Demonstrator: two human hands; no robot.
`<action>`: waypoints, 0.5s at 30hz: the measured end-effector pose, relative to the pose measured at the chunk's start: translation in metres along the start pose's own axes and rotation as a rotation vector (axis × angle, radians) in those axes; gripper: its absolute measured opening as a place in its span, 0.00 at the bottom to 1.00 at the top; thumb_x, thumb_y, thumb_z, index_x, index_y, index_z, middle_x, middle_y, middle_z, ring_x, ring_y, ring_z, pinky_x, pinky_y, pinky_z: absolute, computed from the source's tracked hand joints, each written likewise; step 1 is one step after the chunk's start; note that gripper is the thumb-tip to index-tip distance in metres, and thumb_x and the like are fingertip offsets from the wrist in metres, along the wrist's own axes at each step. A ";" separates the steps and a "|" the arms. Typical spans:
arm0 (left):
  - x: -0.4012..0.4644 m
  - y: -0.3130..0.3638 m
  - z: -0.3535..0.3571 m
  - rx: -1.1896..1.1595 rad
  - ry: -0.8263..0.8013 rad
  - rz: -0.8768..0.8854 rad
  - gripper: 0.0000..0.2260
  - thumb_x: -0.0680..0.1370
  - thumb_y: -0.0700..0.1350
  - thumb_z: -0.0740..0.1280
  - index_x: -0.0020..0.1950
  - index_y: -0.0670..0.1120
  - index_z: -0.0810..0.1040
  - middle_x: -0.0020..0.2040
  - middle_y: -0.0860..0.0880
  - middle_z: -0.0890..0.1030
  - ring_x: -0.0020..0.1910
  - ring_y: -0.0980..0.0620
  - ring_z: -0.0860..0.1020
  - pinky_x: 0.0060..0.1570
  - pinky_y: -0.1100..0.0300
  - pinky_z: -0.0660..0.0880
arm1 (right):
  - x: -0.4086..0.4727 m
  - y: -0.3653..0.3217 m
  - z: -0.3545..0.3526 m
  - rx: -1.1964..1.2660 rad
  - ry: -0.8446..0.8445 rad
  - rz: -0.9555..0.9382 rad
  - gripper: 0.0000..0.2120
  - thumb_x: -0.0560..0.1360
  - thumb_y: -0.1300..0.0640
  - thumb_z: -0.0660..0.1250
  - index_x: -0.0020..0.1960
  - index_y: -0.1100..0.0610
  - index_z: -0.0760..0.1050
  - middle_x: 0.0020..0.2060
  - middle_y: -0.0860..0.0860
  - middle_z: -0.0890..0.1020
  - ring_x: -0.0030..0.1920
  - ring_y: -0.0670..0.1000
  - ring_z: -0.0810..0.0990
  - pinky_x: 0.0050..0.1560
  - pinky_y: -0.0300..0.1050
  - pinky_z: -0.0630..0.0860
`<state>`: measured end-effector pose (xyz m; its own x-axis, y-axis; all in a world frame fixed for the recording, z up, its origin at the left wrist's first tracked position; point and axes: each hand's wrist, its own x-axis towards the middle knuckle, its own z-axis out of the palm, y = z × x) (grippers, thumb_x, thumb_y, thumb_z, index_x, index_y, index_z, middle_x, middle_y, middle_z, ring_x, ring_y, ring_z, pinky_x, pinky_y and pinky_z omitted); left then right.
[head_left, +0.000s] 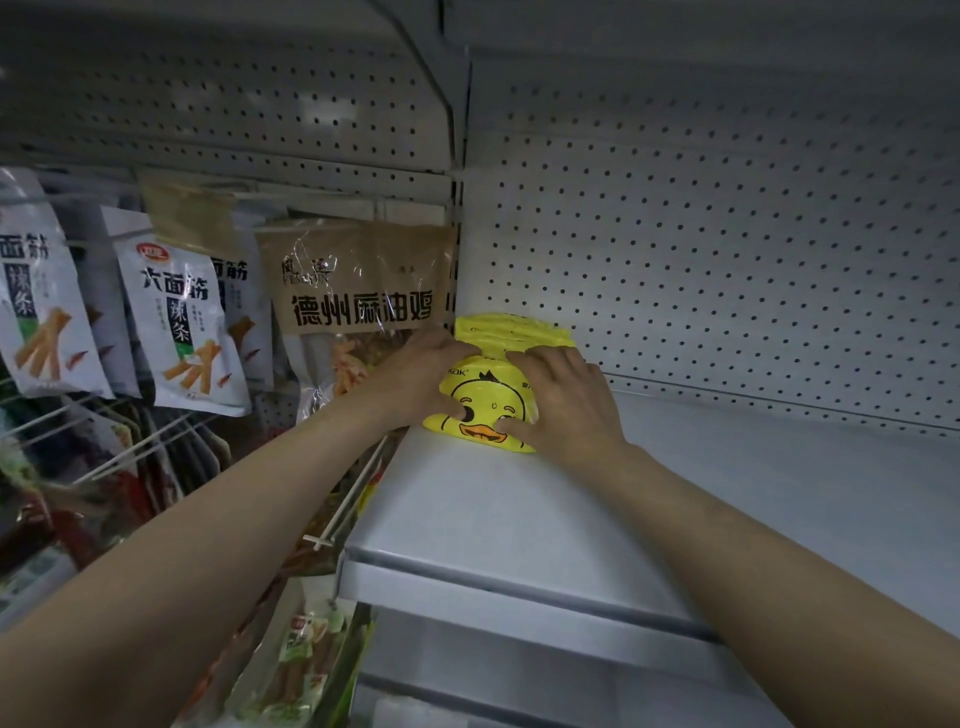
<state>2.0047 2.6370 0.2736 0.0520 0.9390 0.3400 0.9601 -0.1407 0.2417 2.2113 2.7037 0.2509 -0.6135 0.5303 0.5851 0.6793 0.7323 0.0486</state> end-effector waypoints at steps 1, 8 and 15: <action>0.001 -0.001 0.001 -0.005 -0.002 -0.005 0.38 0.68 0.51 0.77 0.74 0.48 0.66 0.67 0.43 0.68 0.68 0.47 0.61 0.57 0.64 0.59 | 0.000 0.000 0.001 -0.007 -0.004 0.007 0.40 0.63 0.34 0.74 0.69 0.51 0.72 0.61 0.52 0.77 0.62 0.57 0.73 0.56 0.54 0.73; 0.001 0.001 0.003 0.004 0.003 -0.045 0.39 0.67 0.51 0.78 0.74 0.48 0.65 0.66 0.42 0.68 0.69 0.45 0.61 0.64 0.59 0.60 | -0.001 -0.003 -0.001 -0.020 -0.073 0.034 0.40 0.67 0.34 0.71 0.73 0.51 0.67 0.66 0.50 0.74 0.67 0.55 0.69 0.63 0.52 0.67; -0.015 0.025 0.002 0.107 0.043 -0.194 0.41 0.68 0.51 0.77 0.76 0.48 0.61 0.74 0.42 0.61 0.73 0.41 0.58 0.70 0.50 0.60 | 0.000 -0.015 -0.016 -0.089 -0.186 0.089 0.39 0.70 0.35 0.69 0.74 0.53 0.62 0.68 0.52 0.72 0.70 0.55 0.65 0.72 0.54 0.60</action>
<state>2.0285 2.6204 0.2727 -0.1457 0.9308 0.3352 0.9748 0.0773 0.2091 2.2078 2.6857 0.2634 -0.6076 0.6670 0.4312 0.7619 0.6428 0.0793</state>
